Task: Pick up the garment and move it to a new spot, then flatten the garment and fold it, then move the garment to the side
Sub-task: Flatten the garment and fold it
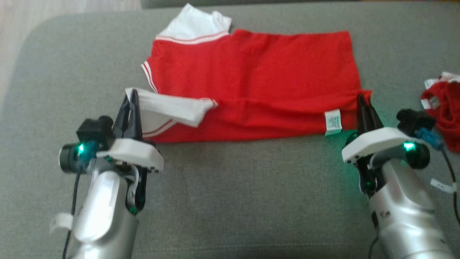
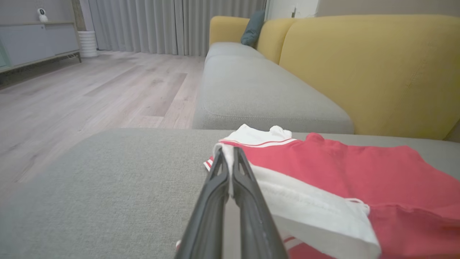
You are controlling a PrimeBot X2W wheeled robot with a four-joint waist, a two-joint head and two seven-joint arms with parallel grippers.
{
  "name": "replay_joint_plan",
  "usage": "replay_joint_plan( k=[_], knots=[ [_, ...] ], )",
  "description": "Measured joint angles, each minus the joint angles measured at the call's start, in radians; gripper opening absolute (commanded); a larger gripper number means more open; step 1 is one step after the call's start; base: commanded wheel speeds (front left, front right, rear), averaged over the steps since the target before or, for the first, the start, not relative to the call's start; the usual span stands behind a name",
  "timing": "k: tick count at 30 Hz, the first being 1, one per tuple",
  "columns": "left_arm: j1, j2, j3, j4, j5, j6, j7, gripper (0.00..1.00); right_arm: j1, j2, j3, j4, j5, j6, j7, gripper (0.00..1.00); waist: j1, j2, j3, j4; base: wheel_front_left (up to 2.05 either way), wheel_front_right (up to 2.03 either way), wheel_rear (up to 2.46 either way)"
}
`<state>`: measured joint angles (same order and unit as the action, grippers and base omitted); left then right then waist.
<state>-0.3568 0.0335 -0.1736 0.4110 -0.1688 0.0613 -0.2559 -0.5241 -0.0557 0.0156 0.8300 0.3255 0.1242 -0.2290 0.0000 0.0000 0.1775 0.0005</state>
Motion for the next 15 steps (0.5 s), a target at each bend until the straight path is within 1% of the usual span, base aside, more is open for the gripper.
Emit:
replay_joint_plan(
  k=[4, 9, 13, 15],
  knots=[
    [-0.076, -0.001, 0.017, 0.054, 0.011, 0.007, 0.0, 0.0, -0.058, 0.0, -0.007, 0.052, -0.025, 0.0, -0.001, 0.0, 0.0001, 0.0, 0.06, -0.007, 0.0, 0.0, 0.0],
    [-0.179, -0.003, 0.022, 0.086, 0.018, 0.02, 0.0, 0.0, -0.137, 0.0, -0.06, 0.094, -0.047, 0.0, -0.012, 0.0, 0.0002, 0.0, 0.126, -0.008, 0.0, 0.0, 0.0],
    [-0.221, -0.004, 0.023, 0.103, 0.018, 0.028, 0.0, 0.0, -0.179, 0.0, -0.085, 0.112, -0.072, 0.0, -0.019, 0.0, 0.0002, 0.0, 0.168, -0.006, 0.0, 0.0, 0.0],
    [-0.228, -0.005, 0.025, 0.119, 0.018, 0.04, 0.0, 0.0, -0.188, 0.0, -0.091, 0.109, -0.083, 0.0, -0.019, 0.0, 0.0002, 0.0, 0.184, -0.006, 0.0, 0.0, 0.0]
  ],
)
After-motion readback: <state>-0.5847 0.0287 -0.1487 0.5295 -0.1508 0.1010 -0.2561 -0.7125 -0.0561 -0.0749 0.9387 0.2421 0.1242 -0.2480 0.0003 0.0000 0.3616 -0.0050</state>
